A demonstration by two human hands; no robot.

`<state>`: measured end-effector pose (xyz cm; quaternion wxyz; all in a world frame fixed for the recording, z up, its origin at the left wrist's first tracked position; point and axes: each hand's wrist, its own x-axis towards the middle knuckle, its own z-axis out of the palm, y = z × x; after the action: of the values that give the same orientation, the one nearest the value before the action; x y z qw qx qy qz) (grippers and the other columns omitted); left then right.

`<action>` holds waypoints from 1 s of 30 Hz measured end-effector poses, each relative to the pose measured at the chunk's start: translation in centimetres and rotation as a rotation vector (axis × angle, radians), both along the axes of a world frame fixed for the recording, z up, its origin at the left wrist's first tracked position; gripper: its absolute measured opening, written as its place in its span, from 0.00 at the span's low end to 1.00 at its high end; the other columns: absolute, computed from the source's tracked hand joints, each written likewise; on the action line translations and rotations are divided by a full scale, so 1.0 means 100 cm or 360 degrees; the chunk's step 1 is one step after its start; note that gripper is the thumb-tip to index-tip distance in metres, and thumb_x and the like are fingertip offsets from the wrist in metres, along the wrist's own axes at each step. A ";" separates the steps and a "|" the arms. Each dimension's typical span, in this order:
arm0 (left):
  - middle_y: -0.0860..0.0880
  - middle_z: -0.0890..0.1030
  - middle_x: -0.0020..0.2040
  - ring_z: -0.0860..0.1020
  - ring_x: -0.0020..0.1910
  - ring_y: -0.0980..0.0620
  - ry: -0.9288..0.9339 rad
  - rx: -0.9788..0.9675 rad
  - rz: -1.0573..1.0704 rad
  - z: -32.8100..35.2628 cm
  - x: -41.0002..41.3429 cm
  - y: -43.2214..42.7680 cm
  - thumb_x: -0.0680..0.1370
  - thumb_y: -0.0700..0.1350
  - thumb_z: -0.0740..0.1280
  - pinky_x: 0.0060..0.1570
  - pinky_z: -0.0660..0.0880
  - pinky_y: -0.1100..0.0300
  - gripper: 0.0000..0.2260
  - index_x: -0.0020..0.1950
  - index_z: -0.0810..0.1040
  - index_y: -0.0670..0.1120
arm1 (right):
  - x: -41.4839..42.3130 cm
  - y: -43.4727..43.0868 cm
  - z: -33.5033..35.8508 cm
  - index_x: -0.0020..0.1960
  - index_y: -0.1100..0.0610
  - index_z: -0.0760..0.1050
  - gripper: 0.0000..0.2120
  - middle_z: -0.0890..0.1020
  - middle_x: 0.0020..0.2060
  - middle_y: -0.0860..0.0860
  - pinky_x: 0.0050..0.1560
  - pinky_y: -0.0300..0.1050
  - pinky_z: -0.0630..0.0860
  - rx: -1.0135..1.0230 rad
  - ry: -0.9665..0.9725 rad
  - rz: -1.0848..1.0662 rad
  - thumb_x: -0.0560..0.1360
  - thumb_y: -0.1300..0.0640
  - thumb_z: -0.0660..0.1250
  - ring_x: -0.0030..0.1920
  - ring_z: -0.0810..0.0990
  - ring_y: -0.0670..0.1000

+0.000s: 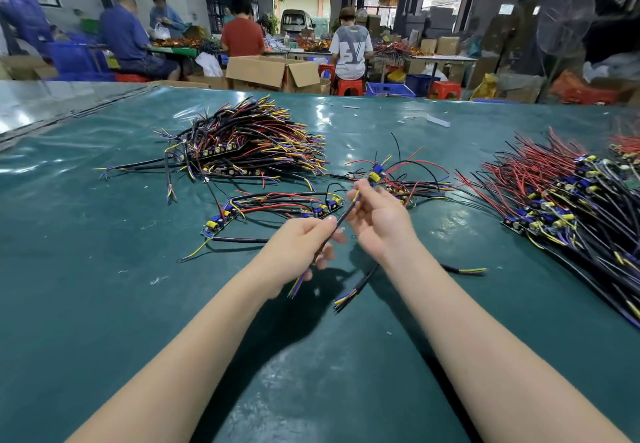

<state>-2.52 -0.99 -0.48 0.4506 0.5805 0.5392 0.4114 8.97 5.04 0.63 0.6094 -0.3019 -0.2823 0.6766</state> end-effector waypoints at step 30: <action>0.53 0.76 0.23 0.68 0.20 0.61 -0.0206 0.0009 0.0250 0.016 -0.029 0.003 0.77 0.40 0.65 0.20 0.65 0.71 0.12 0.34 0.80 0.44 | -0.011 -0.017 -0.003 0.38 0.57 0.70 0.08 0.78 0.28 0.51 0.28 0.36 0.74 0.0222 -0.0523 0.0399 0.74 0.65 0.66 0.29 0.75 0.47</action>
<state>-5.44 -0.65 1.14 0.4492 0.5099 0.5517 0.4837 7.90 3.33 0.29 0.4856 -0.3278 -0.4593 0.6676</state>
